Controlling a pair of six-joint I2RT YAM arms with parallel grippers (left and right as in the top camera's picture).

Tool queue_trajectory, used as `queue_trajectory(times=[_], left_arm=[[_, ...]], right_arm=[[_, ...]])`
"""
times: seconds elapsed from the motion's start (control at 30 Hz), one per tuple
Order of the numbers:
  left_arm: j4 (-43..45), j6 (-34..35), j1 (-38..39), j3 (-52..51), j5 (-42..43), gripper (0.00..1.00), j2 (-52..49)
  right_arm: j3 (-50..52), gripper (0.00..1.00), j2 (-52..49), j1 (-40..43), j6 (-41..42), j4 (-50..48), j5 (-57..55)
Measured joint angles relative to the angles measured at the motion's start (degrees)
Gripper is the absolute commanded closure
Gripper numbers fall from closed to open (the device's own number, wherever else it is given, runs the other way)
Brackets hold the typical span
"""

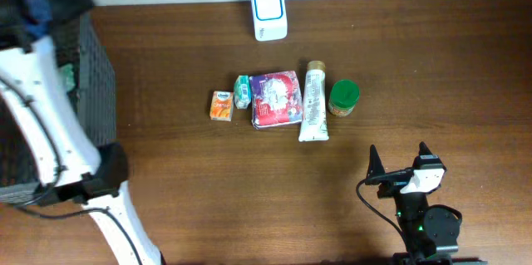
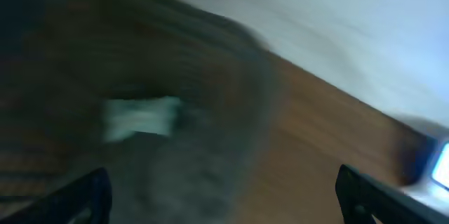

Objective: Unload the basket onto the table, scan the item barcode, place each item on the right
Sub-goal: 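Carry the green-lidded jar right of the white tube and release, then reach the left gripper into the basket and grasp the light-green tissue pack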

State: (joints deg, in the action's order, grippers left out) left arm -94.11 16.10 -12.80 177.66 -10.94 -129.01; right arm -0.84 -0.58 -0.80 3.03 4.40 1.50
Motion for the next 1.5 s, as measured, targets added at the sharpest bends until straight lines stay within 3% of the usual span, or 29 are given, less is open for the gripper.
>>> queue_trajectory(times=[0.17, 0.27, 0.3, 0.37, 0.47, 0.63, 0.7, 0.83, 1.0, 1.23, 1.27, 1.33, 1.4, 1.47, 1.5], left_arm=[[1.9, -3.1, -10.0, -7.6, -2.7, 0.00, -0.3], [6.4, -4.3, -12.7, -18.0, -3.8, 0.00, -1.2], [8.3, -4.6, -13.3, -22.9, -5.8, 0.07, -1.3], [11.4, -6.5, -14.0, -29.1, -7.5, 0.07, -1.7], [17.6, -14.5, -15.2, -42.5, -8.5, 0.06, -1.8], [28.2, -27.5, -15.1, -54.9, -9.0, 0.06, -2.0], [32.4, -30.5, -15.1, -55.8, -8.6, 0.06, -2.0], [43.0, -38.8, -15.0, -56.3, 0.0, 0.06, -2.0], [45.2, -44.2, -15.0, -56.4, 7.8, 0.07, -3.0], [47.5, -48.7, -15.0, -56.8, 7.9, 0.13, -7.7], [47.9, -48.9, -15.0, -56.8, 7.4, 0.16, -8.1], [48.5, -49.6, -15.1, -56.8, 6.1, 0.41, -8.9], [48.6, -50.0, -15.3, -56.8, 5.4, 0.46, -9.2], [48.6, -50.0, -15.4, -56.8, 5.2, 0.73, -9.4], [48.6, -50.1, -15.4, -56.8, 5.0, 0.97, -9.4]], right_arm=[[0.0, 0.01, 0.0, 0.0, 0.0, 0.0, 0.0], [0.0, 0.01, 0.0, 0.0, 0.0, 0.0, 0.0], [0.0, 0.01, 0.0, 0.0, 0.0, 0.0, 0.0], [0.0, 0.01, 0.0, 0.0, 0.0, 0.0, 0.0], [0.0, 0.01, 0.0, 0.0, 0.0, 0.0, 0.0], [0.0, 0.01, 0.0, 0.0, 0.0, 0.0, 0.0], [0.0, 0.01, 0.0, 0.0, 0.0, 0.0, 0.0], [0.0, 0.01, 0.0, 0.0, 0.0, 0.0, 0.0], [0.0, 0.01, 0.0, 0.0, 0.0, 0.0, 0.0], [0.0, 0.01, 0.0, 0.0, 0.0, 0.0, 0.0], [0.0, 0.01, 0.0, 0.0, 0.0, 0.0, 0.0], [0.0, 0.01, 0.0, 0.0, 0.0, 0.0, 0.0], [0.0, 0.01, 0.0, 0.0, 0.0, 0.0, 0.0], [0.0, 0.01, 0.0, 0.0, 0.0, 0.0, 0.0], [0.0, 0.01, 0.0, 0.0, 0.0, 0.0, 0.0]])
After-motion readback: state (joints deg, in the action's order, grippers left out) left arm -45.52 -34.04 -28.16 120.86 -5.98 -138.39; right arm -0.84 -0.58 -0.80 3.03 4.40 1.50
